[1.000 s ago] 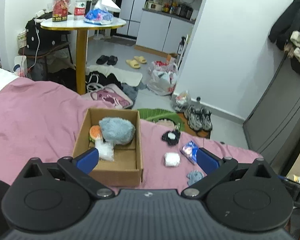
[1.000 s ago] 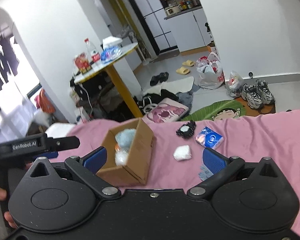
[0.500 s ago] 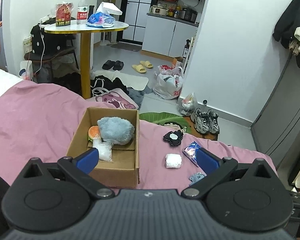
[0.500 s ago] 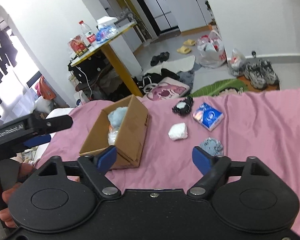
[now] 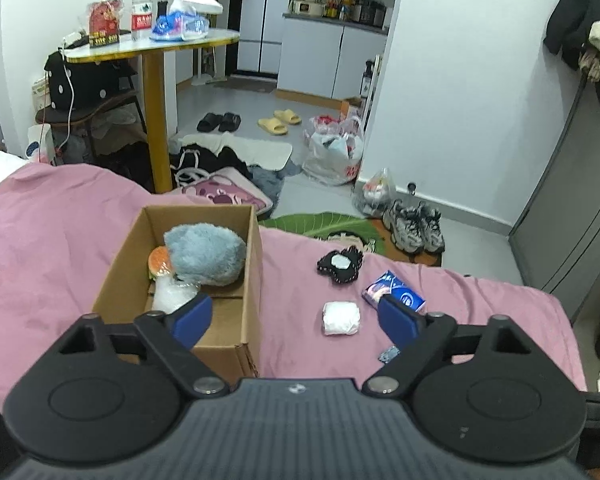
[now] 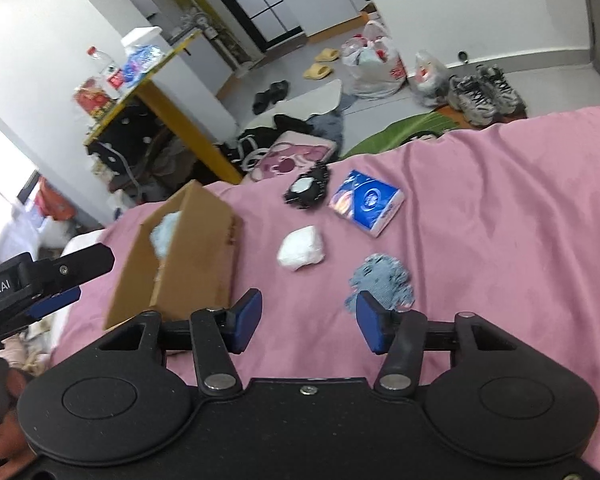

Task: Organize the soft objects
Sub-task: 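Move the left gripper to the white wrapped bundle while the right gripper approaches the denim plush, then grasp the white wrapped bundle with the left gripper while the right gripper grasps the denim plush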

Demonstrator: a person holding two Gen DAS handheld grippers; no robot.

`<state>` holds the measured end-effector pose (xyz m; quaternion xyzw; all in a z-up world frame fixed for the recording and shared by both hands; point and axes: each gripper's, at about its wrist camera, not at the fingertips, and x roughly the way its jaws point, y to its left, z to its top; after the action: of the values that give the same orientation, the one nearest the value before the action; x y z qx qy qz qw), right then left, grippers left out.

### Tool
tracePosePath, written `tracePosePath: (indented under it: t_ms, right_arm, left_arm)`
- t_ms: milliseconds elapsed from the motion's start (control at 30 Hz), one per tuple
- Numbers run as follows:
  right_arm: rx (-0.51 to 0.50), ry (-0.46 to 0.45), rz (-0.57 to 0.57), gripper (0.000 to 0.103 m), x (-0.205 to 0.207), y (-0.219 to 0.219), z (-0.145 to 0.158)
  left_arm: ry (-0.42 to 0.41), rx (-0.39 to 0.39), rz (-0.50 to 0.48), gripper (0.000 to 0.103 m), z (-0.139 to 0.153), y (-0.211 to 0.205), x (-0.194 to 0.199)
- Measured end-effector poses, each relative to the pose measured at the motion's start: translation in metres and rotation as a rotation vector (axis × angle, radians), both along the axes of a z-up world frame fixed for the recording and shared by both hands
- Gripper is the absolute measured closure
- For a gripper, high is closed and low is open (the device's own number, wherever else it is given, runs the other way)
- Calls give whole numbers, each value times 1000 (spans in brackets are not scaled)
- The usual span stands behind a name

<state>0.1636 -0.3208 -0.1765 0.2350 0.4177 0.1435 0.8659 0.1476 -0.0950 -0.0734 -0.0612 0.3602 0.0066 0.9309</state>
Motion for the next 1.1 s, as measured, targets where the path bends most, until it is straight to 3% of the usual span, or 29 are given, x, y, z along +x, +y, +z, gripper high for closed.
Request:
tracePosePath:
  t_ms: [200,467,833,867,933,1100]
  right_arm:
    - [38,57,14,55,21,1,-25]
    - [-2,163,24,54,47,8,-60]
    - [-31,187,15,52,54,6,-77]
    - [-27,182,9,55,54,5,-77]
    - [-21,185,-23,73,55,-2,-79]
    - [56,166,-56,76,57,-15,-84]
  left_arm:
    - [33,11,-9,34,-15,-10,20]
    - [50,35,-30,35,-35,-26,42]
    - [122,16,-79,39,-69,-47,78]
    - [131,16,-79,39,-72,-48,81]
    - [145,11,-82,39,-78,-50,87]
    - [183,9,-102,39,-94,-59,101]
